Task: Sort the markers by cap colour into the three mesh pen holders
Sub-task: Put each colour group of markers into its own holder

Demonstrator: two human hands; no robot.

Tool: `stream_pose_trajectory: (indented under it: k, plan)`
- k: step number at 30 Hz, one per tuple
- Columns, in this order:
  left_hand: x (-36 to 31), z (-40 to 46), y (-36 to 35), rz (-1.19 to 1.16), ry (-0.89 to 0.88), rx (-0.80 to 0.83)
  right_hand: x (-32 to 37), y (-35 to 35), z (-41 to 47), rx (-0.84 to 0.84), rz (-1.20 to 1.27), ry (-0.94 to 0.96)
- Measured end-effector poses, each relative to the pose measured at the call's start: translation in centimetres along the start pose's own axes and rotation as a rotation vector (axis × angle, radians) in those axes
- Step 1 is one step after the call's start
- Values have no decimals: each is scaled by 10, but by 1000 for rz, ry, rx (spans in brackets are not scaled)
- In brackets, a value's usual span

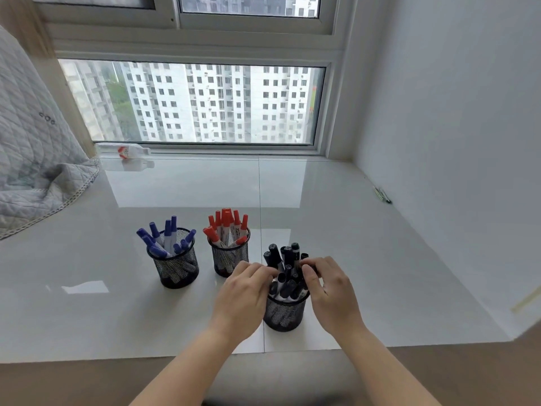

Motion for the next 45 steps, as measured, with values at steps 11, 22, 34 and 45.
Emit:
stream_pose_trajectory:
  k: [11, 22, 34, 45]
  plan:
    - [-12, 5, 4, 14, -42, 33, -31, -3, 40, 282, 14, -397]
    - [-9, 12, -6, 96, -52, 129, -22, -31, 45, 628, -345, -426]
    - [-14, 20, 63, -209, 21, -287, 32, 41, 80, -60, 39, -60]
    - [57, 3, 94, -807, 562, -684, -6, 57, 71, -295, 762, -547]
Point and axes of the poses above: each hand's wrist, its own z-axis towards the middle knuckle, its own y-axis out of the back of the hand, x = y × z, the point moved 10 cm from there along z, towards the middle knuckle, and after that the axes turned 9 degrees about -x, right-handed, at the moved point
